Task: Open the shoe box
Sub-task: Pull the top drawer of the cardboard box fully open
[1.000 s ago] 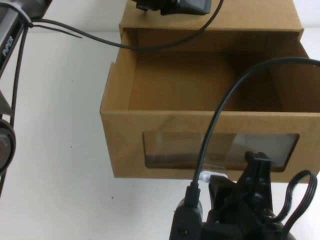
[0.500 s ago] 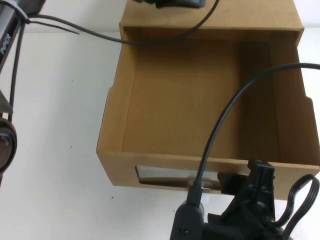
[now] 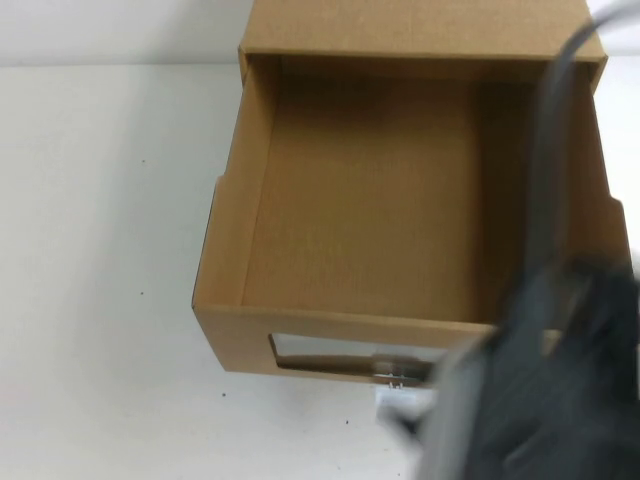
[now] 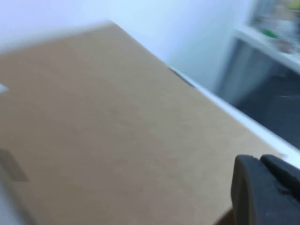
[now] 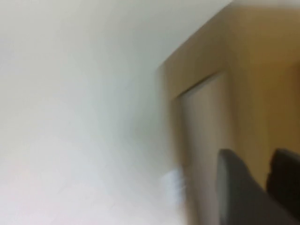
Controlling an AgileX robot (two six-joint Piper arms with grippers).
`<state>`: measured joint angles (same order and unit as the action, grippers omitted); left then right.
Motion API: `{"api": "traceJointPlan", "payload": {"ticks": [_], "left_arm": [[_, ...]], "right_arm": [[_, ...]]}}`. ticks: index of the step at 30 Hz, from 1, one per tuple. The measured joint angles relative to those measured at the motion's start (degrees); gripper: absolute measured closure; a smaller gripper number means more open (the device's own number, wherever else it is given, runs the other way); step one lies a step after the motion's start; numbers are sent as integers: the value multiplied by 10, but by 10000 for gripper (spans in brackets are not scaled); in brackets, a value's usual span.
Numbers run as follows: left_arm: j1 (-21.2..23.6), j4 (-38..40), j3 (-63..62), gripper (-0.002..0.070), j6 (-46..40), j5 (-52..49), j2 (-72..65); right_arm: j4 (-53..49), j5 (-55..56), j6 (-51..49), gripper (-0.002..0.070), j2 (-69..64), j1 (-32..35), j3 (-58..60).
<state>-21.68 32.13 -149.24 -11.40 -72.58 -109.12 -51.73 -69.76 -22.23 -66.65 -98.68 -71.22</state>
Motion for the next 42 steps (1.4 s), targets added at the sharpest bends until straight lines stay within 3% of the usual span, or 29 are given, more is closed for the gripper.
{"api": "traceJointPlan", "payload": {"ticks": [3,5,9,14,20,28,38,42], "left_arm": [[0,-75,-4,680,-10,-2,50],[0,-125,-4,680,-16,-4,78],[0,-191,23,680,-18,-6,129],[0,-218,137,680,-18,36,196],[0,-253,394,680,-36,252,315],[0,-255,903,680,-43,595,620],[0,-255,1256,680,7,747,836],[0,-237,1403,680,16,854,884]], "right_arm": [[-58,-6,-18,640,42,6,-32],[-95,-8,-32,668,73,16,-46],[-156,-13,-49,685,135,51,-64],[-188,-23,-64,689,199,118,-67],[-179,-27,-66,689,251,170,-70],[-160,-29,-67,689,263,190,-70],[-138,-29,-75,689,263,190,-58],[-135,-29,-90,689,263,190,-36]]}}
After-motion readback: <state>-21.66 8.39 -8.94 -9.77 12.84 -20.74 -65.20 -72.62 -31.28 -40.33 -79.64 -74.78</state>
